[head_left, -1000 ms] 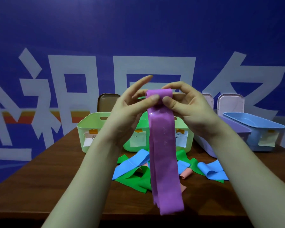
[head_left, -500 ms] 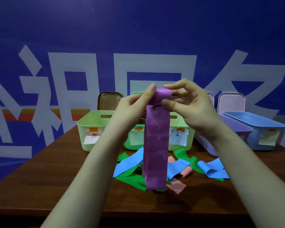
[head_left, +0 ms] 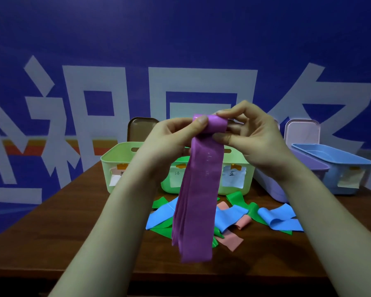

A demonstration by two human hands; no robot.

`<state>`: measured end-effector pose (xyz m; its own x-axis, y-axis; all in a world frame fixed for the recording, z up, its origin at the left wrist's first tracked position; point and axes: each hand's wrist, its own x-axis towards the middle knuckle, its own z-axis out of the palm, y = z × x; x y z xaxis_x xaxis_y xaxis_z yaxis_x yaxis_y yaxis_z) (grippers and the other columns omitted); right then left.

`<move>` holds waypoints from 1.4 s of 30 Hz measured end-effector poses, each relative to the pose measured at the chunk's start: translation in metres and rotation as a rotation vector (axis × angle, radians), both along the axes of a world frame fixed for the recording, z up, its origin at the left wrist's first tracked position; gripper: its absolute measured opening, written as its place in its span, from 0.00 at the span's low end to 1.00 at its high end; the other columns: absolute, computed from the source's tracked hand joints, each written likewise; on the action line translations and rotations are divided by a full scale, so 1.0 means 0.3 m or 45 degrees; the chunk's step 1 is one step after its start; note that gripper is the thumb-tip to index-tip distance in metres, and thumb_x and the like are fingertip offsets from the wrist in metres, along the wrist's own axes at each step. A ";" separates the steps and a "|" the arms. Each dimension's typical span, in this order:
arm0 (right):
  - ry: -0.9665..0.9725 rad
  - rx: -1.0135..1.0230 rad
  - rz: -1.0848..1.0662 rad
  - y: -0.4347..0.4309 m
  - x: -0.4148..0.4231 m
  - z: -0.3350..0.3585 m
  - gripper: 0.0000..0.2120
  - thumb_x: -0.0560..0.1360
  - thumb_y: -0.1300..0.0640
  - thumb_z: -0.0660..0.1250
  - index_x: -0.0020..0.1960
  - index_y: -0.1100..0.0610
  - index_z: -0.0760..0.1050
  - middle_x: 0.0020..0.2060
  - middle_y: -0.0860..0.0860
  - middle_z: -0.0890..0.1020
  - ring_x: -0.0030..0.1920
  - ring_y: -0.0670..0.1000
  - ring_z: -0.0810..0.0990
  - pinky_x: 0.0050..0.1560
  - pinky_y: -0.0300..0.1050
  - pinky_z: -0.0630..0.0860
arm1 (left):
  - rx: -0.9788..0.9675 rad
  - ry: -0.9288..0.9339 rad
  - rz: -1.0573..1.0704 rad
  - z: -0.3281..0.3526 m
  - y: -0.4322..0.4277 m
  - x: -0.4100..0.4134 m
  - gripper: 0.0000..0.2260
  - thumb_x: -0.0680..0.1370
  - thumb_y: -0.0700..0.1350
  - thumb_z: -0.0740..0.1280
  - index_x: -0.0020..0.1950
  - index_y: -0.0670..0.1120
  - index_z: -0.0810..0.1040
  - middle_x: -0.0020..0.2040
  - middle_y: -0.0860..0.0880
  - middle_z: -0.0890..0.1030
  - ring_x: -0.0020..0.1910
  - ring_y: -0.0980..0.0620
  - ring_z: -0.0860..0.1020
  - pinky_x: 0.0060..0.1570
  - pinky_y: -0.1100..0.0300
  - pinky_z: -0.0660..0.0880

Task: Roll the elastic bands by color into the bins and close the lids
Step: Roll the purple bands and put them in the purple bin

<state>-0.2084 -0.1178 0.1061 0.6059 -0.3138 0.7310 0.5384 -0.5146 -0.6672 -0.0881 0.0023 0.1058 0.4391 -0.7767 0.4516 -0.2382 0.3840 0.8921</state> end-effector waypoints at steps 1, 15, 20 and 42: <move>-0.002 0.010 0.022 0.002 -0.001 0.001 0.17 0.69 0.79 0.66 0.47 0.59 0.71 0.49 0.55 0.80 0.50 0.51 0.83 0.54 0.46 0.80 | -0.012 -0.010 0.003 -0.002 0.001 0.003 0.12 0.76 0.48 0.67 0.56 0.44 0.81 0.44 0.48 0.84 0.39 0.56 0.82 0.38 0.65 0.77; 0.270 0.238 0.055 0.037 0.045 -0.036 0.18 0.77 0.72 0.56 0.60 0.56 0.74 0.53 0.54 0.83 0.55 0.50 0.81 0.57 0.45 0.79 | -0.174 -0.272 0.158 -0.031 -0.003 0.011 0.18 0.73 0.44 0.72 0.63 0.47 0.76 0.53 0.42 0.83 0.52 0.47 0.81 0.55 0.53 0.79; 0.295 0.301 0.075 0.057 0.059 -0.040 0.13 0.77 0.68 0.57 0.56 0.54 0.71 0.51 0.57 0.79 0.53 0.49 0.78 0.60 0.46 0.74 | -0.178 -0.574 0.265 -0.069 -0.027 0.021 0.24 0.75 0.49 0.66 0.71 0.50 0.69 0.57 0.47 0.80 0.57 0.53 0.79 0.60 0.50 0.76; 0.207 0.154 -0.012 0.049 0.009 -0.035 0.21 0.73 0.58 0.66 0.65 0.59 0.70 0.52 0.55 0.82 0.49 0.48 0.82 0.44 0.39 0.79 | -0.314 -0.056 -0.119 -0.075 -0.001 0.036 0.27 0.72 0.23 0.64 0.66 0.46 0.72 0.60 0.46 0.79 0.62 0.49 0.77 0.59 0.57 0.77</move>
